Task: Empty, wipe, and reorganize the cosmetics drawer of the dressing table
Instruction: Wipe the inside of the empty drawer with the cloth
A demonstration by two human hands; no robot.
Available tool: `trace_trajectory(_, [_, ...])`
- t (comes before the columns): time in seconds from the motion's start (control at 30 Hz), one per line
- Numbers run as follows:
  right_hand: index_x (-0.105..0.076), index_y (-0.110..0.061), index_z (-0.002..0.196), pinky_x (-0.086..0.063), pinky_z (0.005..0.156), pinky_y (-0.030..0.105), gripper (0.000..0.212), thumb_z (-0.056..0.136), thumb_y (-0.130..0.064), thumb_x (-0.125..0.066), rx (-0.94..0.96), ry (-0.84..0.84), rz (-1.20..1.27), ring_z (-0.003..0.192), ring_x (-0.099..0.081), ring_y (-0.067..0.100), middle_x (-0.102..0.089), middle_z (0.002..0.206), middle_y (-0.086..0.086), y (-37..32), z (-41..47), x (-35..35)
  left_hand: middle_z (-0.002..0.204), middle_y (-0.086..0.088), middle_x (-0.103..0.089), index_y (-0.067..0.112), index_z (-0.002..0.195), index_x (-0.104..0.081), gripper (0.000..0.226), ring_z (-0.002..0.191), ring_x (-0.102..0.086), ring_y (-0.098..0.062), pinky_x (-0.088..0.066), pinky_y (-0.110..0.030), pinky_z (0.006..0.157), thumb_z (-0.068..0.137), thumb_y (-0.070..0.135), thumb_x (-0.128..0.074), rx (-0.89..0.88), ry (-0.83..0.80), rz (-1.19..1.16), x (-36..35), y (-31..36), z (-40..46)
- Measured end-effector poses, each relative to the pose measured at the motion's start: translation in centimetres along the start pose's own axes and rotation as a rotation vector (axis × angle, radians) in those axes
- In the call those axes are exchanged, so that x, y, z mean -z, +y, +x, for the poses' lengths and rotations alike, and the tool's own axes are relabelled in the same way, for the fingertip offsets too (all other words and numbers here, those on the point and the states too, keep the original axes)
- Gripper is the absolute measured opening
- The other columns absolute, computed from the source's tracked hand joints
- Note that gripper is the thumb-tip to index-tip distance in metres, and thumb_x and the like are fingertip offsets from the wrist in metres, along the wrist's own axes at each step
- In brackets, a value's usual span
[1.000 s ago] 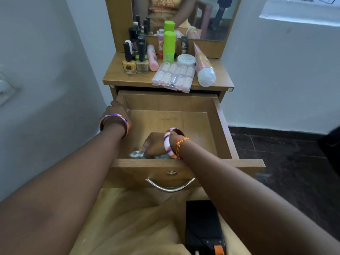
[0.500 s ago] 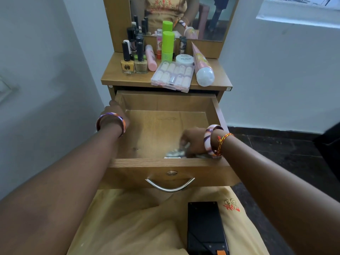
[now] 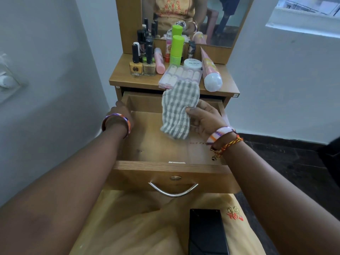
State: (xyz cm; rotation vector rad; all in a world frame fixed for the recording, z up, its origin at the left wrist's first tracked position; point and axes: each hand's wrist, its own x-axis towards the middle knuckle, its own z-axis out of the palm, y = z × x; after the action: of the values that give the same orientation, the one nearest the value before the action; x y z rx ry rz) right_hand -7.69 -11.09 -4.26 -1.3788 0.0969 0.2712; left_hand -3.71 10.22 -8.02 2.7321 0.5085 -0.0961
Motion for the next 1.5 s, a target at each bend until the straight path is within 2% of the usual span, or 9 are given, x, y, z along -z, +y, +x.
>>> trace_trajectory(0.17, [-0.059, -0.004, 0.111, -0.047, 0.097, 0.049, 0.026, 0.09, -0.009, -0.045, -0.14, 0.157, 0.039, 0.109, -0.059, 0.035, -0.06, 0.119, 0.021, 0.4, 1.1, 0.3, 0.133, -0.025, -0.048, -0.002, 0.131, -0.035, 0.04, 0.123, -0.048, -0.041, -0.041, -0.048, 0.098, 0.094, 0.011, -0.044, 0.008, -0.013, -0.016, -0.4, -0.3, 0.7])
trace_trajectory(0.33, [-0.056, -0.003, 0.07, -0.047, 0.077, 0.034, 0.019, 0.078, -0.019, -0.049, 0.012, 0.363, -0.481, 0.085, -0.058, 0.025, -0.059, 0.093, 0.021, 1.1, 2.1, -0.2, 0.132, -0.025, -0.049, -0.003, 0.13, -0.036, 0.039, 0.122, -0.049, -0.041, -0.042, -0.046, 0.097, 0.094, 0.011, -0.043, 0.005, -0.007, -0.013, -0.3, -0.2, 0.7])
trace_trajectory(0.6, [-0.036, -0.019, 0.057, -0.035, 0.077, 0.029, 0.035, 0.09, -0.007, -0.037, -0.101, 0.392, -0.247, 0.057, -0.034, 0.009, -0.038, 0.062, -0.002, 0.7, 2.8, -0.4, 0.133, -0.023, -0.049, -0.003, 0.135, -0.032, 0.045, 0.123, -0.049, -0.04, -0.042, -0.045, 0.097, 0.095, 0.014, -0.044, 0.005, -0.006, -0.012, -0.6, -0.3, 0.8])
trace_trajectory(0.73, [-0.036, -0.016, 0.054, -0.033, 0.053, 0.024, 0.036, 0.09, -0.016, -0.039, -0.257, 0.338, 0.067, 0.032, -0.041, 0.01, -0.042, 0.032, -0.006, 1.2, 1.8, -0.3, 0.132, -0.023, -0.05, -0.002, 0.132, -0.035, 0.042, 0.122, -0.05, -0.04, -0.042, -0.044, 0.097, 0.095, 0.017, -0.044, 0.008, -0.006, -0.014, -0.7, -0.4, 0.9])
trace_trajectory(0.9, [-0.066, -0.006, 0.103, -0.053, 0.088, 0.04, 0.037, 0.069, -0.022, -0.068, -0.386, 0.09, 0.018, 0.083, -0.066, 0.027, -0.07, 0.095, 0.014, 1.7, 1.1, -0.9, 0.129, -0.023, -0.052, -0.001, 0.129, -0.038, 0.039, 0.119, -0.052, -0.04, -0.044, -0.045, 0.095, 0.095, 0.016, -0.045, 0.013, -0.008, -0.029, -0.6, -0.5, 1.0])
trace_trajectory(1.07, [-0.06, -0.01, 0.083, -0.05, 0.067, 0.028, 0.019, 0.079, 0.008, -0.054, -0.25, 0.148, -0.221, 0.067, -0.059, 0.019, -0.062, 0.077, 0.006, 1.2, 2.0, -0.8, 0.128, -0.024, -0.053, 0.0, 0.129, -0.038, 0.038, 0.118, -0.053, -0.041, -0.044, -0.046, 0.094, 0.095, 0.016, -0.045, 0.004, -0.004, -0.016, -0.5, -0.5, 0.8])
trace_trajectory(1.23, [-0.061, -0.006, 0.095, -0.05, 0.082, 0.037, 0.022, 0.075, 0.0, -0.053, -0.363, 0.009, -0.205, 0.086, -0.058, 0.028, -0.06, 0.102, 0.017, 1.4, 2.9, -0.5, 0.134, -0.025, -0.048, -0.002, 0.135, -0.031, 0.045, 0.124, -0.048, -0.041, -0.041, -0.046, 0.099, 0.093, 0.011, -0.043, -0.006, -0.007, 0.001, -0.3, -0.4, 0.5])
trace_trajectory(1.37, [-0.046, -0.013, 0.128, -0.048, 0.091, 0.035, 0.045, 0.084, -0.015, -0.055, -0.235, 0.212, -1.152, 0.111, -0.055, 0.031, -0.057, 0.124, 0.014, 2.7, 2.8, 0.3, 0.133, -0.025, -0.049, -0.002, 0.136, -0.031, 0.047, 0.123, -0.049, -0.041, -0.043, -0.046, 0.097, 0.093, 0.011, -0.043, -0.009, -0.018, 0.0, -0.2, -0.4, 0.3])
trace_trajectory(1.5, [-0.042, -0.02, 0.132, -0.042, 0.1, 0.045, 0.052, 0.086, -0.038, -0.059, -0.138, 0.192, -1.418, 0.128, -0.037, 0.034, -0.039, 0.139, 0.014, 2.2, 2.0, -0.7, 0.133, -0.024, -0.049, -0.002, 0.136, -0.031, 0.047, 0.122, -0.05, -0.041, -0.044, -0.046, 0.097, 0.092, 0.008, -0.043, -0.003, -0.032, -0.002, -0.2, -0.4, 0.2])
